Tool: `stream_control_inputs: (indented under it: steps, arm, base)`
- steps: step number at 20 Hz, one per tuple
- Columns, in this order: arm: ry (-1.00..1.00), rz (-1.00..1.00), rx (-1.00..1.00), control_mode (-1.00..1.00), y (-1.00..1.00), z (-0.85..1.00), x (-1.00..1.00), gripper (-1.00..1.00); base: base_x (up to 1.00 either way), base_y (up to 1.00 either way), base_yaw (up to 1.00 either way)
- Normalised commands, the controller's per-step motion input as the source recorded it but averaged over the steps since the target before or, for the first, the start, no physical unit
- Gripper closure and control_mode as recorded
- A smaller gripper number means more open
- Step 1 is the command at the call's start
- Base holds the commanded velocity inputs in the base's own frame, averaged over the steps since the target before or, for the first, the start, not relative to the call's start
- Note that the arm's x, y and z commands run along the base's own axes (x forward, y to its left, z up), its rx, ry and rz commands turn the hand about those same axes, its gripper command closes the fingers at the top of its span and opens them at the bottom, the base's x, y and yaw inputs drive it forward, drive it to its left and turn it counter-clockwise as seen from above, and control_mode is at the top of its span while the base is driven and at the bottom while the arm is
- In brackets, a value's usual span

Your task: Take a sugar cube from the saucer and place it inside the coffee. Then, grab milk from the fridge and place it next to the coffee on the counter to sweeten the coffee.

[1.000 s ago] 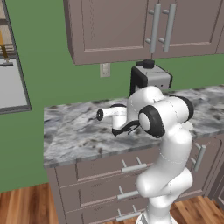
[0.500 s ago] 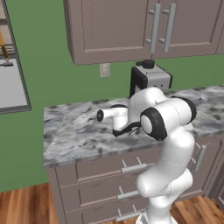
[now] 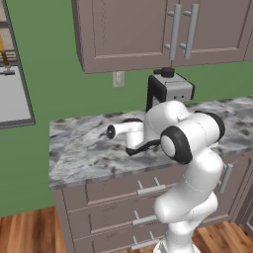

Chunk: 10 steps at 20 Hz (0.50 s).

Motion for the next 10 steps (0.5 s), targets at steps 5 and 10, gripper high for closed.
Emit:
stream_control_inputs:
  steps: [5, 10]
  arm:
    - [-0.11, 0.0, 0.0, -1.0, 0.4, 0.0, -0.21, -1.0]
    - [-0.15, 0.0, 0.01, -1.0, 0.22, 0.0, -0.69, -1.0]
  base:
    - [0.0, 0.0, 0.0]
    - [0.0, 0.0, 0.0]
